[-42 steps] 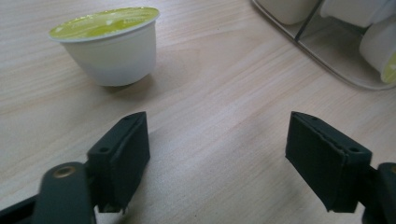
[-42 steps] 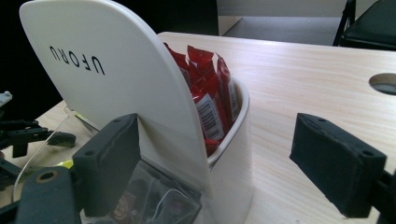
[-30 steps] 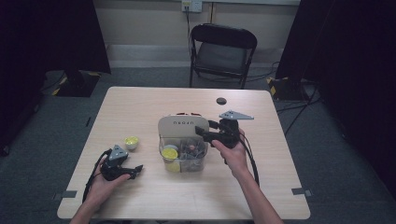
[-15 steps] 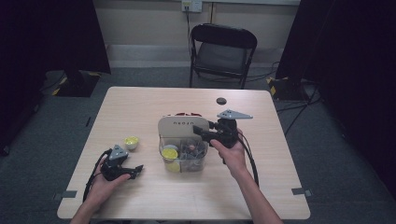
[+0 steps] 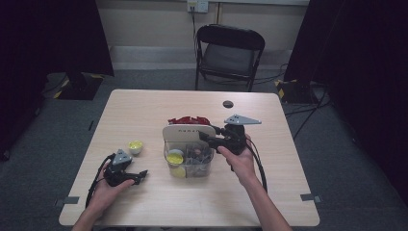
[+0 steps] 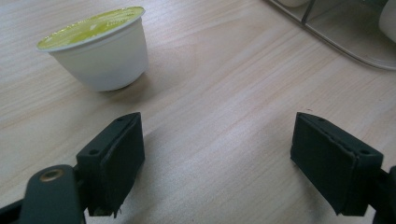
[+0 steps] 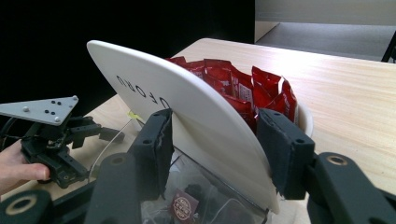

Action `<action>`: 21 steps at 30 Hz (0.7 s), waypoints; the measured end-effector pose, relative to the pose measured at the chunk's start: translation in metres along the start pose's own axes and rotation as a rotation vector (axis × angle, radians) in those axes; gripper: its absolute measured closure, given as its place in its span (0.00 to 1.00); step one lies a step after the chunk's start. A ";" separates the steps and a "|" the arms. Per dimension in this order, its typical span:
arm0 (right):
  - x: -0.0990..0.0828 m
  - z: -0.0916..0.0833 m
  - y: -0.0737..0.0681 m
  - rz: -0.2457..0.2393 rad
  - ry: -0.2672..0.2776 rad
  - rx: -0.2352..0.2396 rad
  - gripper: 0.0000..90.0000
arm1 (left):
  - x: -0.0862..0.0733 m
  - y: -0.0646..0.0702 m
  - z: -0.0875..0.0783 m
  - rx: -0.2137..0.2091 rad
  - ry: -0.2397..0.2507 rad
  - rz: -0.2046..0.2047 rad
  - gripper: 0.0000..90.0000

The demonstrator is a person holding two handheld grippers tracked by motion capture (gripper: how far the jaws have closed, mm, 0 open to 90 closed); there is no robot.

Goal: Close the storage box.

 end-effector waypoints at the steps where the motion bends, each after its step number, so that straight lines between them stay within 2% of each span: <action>1: 0.000 0.000 0.000 0.001 0.000 0.003 0.52 | 0.000 0.000 0.000 0.001 0.000 0.002 0.19; 21: -0.006 -0.003 -0.001 0.003 0.007 0.019 0.48 | 0.001 -0.002 0.000 -0.006 -0.008 0.019 0.18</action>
Point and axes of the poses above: each handheld gripper's, and its own axes: z roughly forward along the jaws, x roughly out of its top, y roughly to its right, the point moved 4 cm from there along z, roughly forward along the jaws, and after that the axes turned 14 degrees about -y, right-handed, at the moved point
